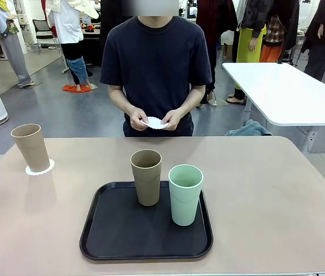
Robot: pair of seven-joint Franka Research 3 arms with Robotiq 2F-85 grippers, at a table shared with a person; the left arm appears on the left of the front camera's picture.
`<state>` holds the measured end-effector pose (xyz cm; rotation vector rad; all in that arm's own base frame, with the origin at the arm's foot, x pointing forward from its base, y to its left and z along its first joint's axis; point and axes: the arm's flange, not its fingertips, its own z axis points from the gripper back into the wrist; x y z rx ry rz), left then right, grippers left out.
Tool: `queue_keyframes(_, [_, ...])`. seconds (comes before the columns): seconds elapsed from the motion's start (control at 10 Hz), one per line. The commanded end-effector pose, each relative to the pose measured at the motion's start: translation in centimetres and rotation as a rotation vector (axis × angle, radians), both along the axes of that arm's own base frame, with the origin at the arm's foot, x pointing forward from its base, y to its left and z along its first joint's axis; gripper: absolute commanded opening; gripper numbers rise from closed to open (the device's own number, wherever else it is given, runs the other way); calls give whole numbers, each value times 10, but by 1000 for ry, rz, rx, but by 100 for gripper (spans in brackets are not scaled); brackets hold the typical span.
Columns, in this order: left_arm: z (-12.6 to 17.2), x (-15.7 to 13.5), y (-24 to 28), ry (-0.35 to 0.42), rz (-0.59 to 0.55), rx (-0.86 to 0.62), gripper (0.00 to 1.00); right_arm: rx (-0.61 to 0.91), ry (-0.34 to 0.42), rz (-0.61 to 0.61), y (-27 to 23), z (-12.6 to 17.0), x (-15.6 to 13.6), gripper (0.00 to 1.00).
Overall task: Place coasters on the table and set cups on them.
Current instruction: Pick up one Reusable plastic cup and place it on a coaster set by the human.
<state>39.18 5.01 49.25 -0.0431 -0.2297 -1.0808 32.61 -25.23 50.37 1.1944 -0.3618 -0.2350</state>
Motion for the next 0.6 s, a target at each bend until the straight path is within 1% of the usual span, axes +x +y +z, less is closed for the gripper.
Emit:
queue_keyframes(0.0, [-18, 31, -6, -52, 165, 14, 100, 11, -8, 6, 0, 0, 1, 100])
queue_keyframes(0.2, [-25, 39, -6, -60, 227, 92, 100, 11, -8, 6, 0, 0, 1, 100])
queue_keyframes(0.3, [-25, 39, -5, -63, 229, 88, 100, 11, -8, 6, 0, 0, 1, 100])
queue_keyframes(0.4, [-23, 33, 0, -50, 184, 55, 100, 11, -8, 6, 0, 0, 1, 100])
queue_keyframes(0.5, [-28, 40, -1, -69, 211, 50, 100, 11, -8, 6, 0, 0, 1, 100])
